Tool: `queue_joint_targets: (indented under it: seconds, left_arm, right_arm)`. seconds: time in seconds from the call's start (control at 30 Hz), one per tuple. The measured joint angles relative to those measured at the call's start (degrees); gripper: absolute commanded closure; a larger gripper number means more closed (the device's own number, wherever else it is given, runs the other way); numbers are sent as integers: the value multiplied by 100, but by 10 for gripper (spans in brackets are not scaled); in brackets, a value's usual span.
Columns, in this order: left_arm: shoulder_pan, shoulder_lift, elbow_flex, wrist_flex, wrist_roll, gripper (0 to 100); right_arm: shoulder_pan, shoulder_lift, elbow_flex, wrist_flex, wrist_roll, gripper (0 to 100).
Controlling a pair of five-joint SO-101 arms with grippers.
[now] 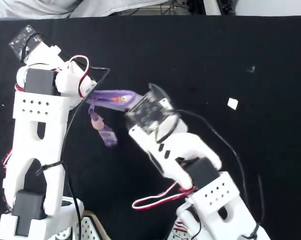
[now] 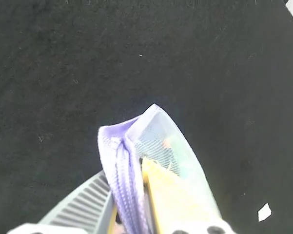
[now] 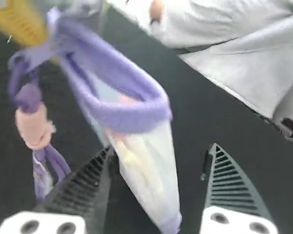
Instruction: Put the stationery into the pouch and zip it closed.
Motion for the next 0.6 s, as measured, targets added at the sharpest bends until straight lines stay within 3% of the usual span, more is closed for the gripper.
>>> queue_joint_targets:
  seconds: [0.3,0.6]
  left_arm:
    - [-141,9,-44,26,70,971]
    - [-325,9,-35,132,193,971]
  right_arm:
    - [229,-993,-756,703,-501,669]
    - [-738,-2207,-176,1248,-519,670]
